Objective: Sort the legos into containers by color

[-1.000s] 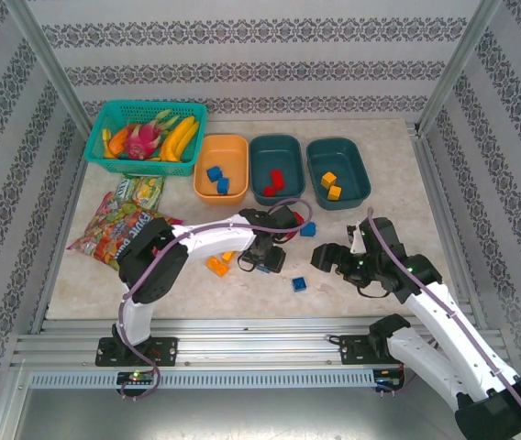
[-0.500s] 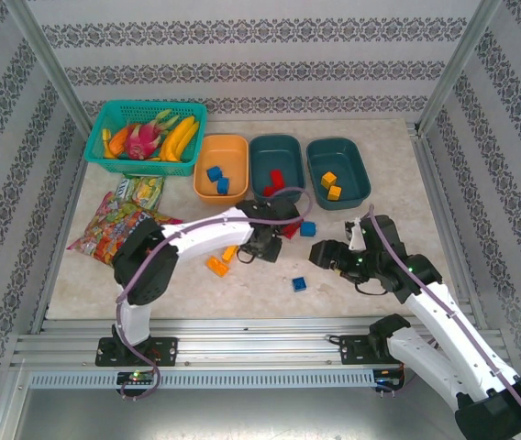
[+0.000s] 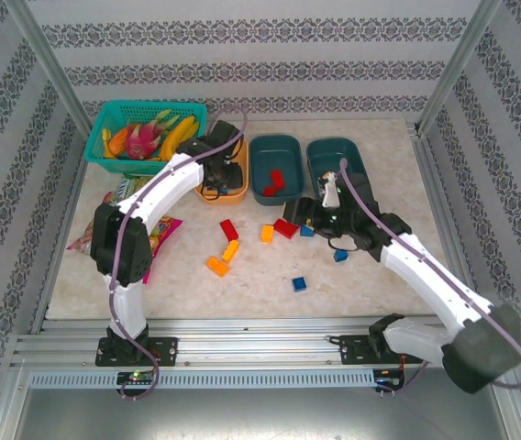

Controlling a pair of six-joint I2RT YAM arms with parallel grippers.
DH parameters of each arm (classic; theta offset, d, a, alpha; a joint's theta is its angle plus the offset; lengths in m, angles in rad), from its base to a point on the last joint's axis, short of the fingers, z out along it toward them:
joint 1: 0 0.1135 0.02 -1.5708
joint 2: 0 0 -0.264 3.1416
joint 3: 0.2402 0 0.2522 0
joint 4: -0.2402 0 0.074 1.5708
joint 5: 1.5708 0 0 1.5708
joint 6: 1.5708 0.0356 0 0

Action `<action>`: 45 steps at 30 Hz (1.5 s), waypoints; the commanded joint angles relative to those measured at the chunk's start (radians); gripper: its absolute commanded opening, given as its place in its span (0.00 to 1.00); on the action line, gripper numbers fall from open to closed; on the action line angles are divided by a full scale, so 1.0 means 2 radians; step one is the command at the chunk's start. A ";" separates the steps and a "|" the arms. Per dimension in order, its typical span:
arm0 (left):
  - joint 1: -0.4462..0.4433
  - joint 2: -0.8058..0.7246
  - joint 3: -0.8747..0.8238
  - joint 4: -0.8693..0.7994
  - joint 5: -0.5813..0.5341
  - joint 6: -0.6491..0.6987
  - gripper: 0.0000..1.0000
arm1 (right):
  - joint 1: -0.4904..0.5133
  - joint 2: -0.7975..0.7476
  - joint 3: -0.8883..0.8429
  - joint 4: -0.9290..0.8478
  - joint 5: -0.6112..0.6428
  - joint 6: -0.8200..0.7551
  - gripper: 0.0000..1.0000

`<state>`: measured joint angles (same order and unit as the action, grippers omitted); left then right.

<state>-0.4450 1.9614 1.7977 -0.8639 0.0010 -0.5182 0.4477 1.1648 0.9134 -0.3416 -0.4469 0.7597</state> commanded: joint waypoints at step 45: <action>0.038 -0.344 -0.319 0.095 0.097 -0.106 0.72 | 0.200 0.245 0.213 -0.099 0.256 -0.131 0.78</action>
<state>-0.3763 1.3720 1.3331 -0.7567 0.1585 -0.6296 0.8124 1.5768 1.2762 -0.4824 -0.0433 0.5678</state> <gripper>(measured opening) 0.713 0.780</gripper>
